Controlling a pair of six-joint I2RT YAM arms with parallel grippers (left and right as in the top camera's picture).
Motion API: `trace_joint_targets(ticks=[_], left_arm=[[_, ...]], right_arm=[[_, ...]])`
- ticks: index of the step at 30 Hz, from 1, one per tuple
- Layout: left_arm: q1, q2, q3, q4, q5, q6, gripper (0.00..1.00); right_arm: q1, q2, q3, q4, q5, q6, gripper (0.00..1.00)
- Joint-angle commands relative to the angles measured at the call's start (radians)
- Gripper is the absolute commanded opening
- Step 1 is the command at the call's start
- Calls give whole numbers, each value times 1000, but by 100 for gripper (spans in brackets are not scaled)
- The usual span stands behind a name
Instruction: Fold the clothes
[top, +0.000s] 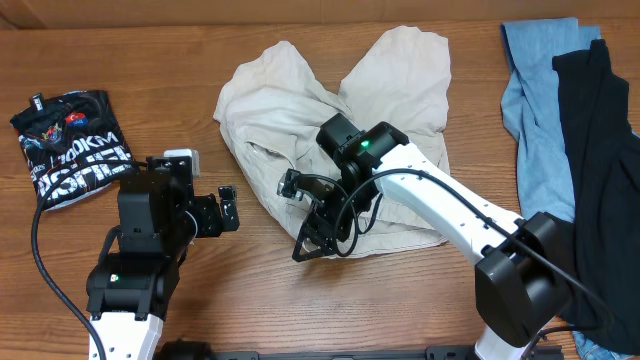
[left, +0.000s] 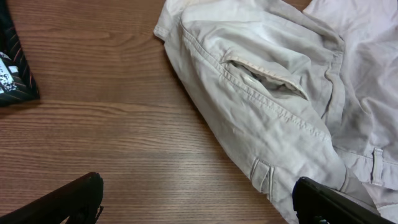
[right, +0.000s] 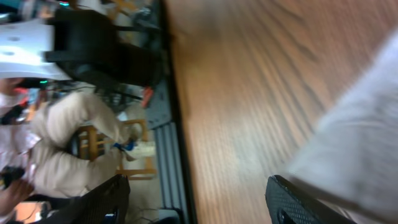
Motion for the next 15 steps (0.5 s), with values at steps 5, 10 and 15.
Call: trace_joint_targets(ticks=[5, 10, 15], left_arm=[[8, -1, 23, 0, 20, -10, 100], [8, -1, 23, -7, 19, -10, 100], [8, -1, 23, -12, 19, -10, 100]], right_arm=[[-37, -48, 11, 91, 461, 356, 74], [-91, -70, 10, 245, 631, 579, 70], [-99, -60, -18, 378, 648, 652, 36]])
